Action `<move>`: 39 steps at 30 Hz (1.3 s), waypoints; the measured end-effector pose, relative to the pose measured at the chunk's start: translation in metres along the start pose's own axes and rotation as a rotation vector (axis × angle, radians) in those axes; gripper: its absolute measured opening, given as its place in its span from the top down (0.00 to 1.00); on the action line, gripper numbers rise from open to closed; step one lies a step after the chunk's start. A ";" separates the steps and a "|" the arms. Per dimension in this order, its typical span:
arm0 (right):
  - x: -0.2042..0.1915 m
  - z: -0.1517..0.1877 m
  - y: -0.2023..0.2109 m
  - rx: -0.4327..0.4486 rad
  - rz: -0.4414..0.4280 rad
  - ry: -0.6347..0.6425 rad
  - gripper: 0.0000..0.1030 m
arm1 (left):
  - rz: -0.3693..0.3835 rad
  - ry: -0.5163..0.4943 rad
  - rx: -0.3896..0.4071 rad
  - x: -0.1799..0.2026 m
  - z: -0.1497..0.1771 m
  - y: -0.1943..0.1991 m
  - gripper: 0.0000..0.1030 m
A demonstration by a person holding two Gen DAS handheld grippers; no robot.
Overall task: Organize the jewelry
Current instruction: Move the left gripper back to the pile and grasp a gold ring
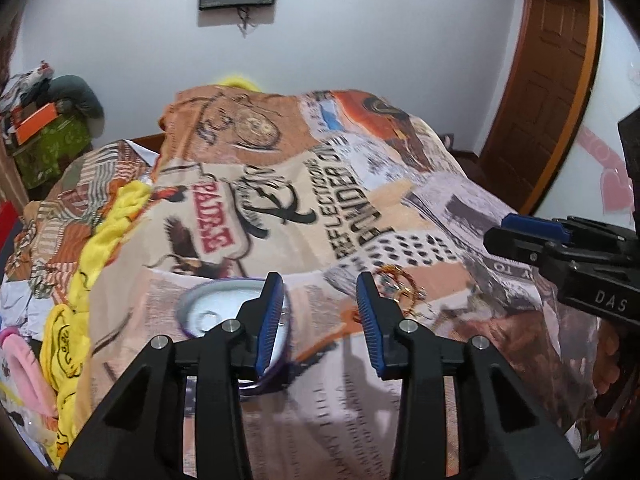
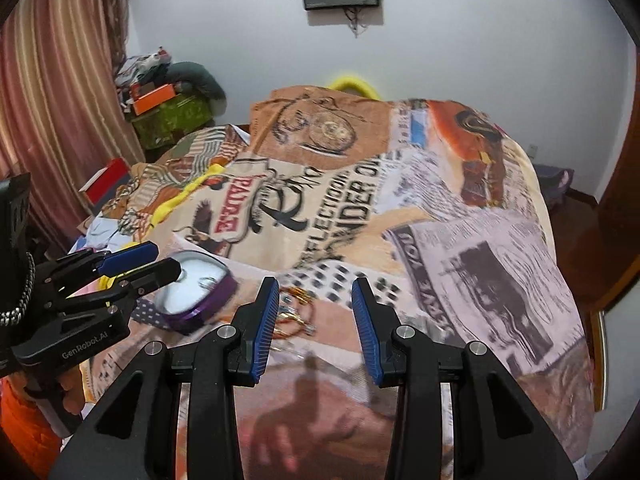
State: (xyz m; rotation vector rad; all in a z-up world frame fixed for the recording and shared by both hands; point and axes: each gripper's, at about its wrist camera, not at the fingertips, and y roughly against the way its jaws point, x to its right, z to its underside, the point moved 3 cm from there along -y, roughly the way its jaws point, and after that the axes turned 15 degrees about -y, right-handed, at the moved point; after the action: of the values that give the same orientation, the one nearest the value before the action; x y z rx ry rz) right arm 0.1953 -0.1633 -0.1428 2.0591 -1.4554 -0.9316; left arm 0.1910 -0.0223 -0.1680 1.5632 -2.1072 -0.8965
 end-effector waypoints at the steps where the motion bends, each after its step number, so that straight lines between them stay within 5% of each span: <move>1: 0.004 0.001 -0.001 -0.007 0.004 -0.006 0.67 | 0.009 -0.010 -0.011 0.005 0.000 -0.006 0.64; 12: 0.023 0.020 -0.027 -0.108 0.010 0.009 0.67 | 0.073 -0.057 -0.087 0.031 0.014 -0.040 0.64; 25: 0.016 0.019 -0.058 -0.220 -0.083 0.005 0.67 | 0.120 -0.031 -0.068 0.030 0.014 -0.044 0.72; 33: 0.001 0.029 -0.068 -0.258 -0.086 0.102 0.90 | 0.155 -0.016 -0.089 0.032 0.024 -0.042 0.72; 39: 0.010 0.026 -0.060 -0.224 -0.092 0.066 0.91 | 0.195 -0.039 -0.096 0.047 0.023 -0.041 0.72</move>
State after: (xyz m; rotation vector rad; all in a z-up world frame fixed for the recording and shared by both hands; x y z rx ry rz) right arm 0.2162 -0.1520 -0.2041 1.9848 -1.1742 -1.0034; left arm 0.1913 -0.0678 -0.2164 1.2774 -2.1648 -0.9512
